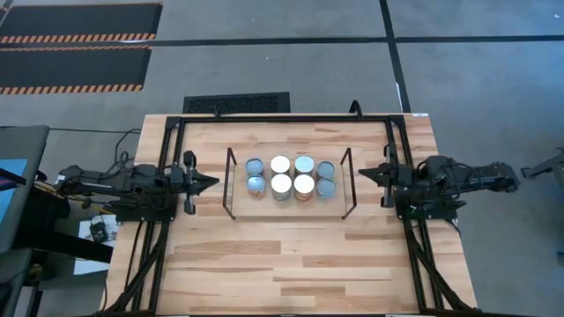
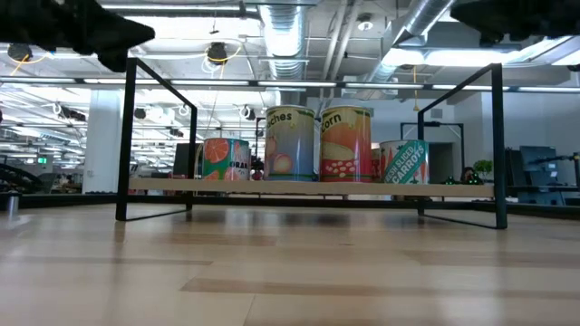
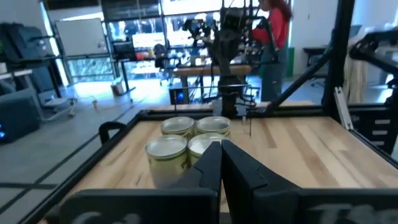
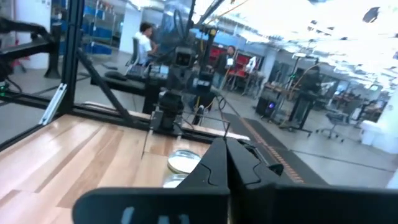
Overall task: Pick and place cans onto a shelf
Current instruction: Return to Home Position
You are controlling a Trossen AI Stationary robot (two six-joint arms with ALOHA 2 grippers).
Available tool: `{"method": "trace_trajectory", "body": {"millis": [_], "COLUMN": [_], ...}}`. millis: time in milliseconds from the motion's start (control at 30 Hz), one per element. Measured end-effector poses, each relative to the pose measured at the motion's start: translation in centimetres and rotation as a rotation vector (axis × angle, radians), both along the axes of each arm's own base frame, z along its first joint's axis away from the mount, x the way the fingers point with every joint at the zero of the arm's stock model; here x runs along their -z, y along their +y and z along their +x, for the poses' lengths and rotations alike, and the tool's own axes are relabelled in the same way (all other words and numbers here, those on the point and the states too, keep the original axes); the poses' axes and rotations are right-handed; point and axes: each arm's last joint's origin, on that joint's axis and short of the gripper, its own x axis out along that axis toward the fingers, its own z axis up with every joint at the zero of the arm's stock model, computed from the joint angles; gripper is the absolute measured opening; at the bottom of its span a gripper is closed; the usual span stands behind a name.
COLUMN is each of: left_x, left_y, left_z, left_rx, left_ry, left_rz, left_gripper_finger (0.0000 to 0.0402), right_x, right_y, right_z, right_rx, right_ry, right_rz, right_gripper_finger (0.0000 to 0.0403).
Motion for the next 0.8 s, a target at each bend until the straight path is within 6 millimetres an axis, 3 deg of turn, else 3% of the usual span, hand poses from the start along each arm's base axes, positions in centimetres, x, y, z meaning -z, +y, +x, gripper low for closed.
{"method": "trace_trajectory", "body": {"millis": [167, 333, 633, 800], "left_x": [2.0, 2.3, 2.6, 3.9], "left_y": [0.4, 1.2, 2.2, 2.3], "left_z": [0.5, 0.6, 0.5, 0.6], "left_rx": [-0.039, -0.037, -0.052, -0.083], "left_ry": [-0.004, -0.015, 0.007, 0.038], "left_rz": [-0.004, -0.010, -0.029, -0.060], "left_gripper_finger": [0.0000, 0.0000, 0.0000, 0.0000], "right_x": [1.6, 2.2, 2.4, 2.8], "right_y": [-0.4, -0.6, -0.7, -0.8], "right_z": [-1.3, -2.6, -2.6, -2.4], "right_rx": [0.026, 0.021, 0.028, 0.052], "right_ry": [-0.036, -0.064, -0.033, -0.025], "right_rz": [-0.008, -0.001, 0.001, 0.014], "right_gripper_finger": [0.0003, 0.0003, 0.0003, 0.0003]}}
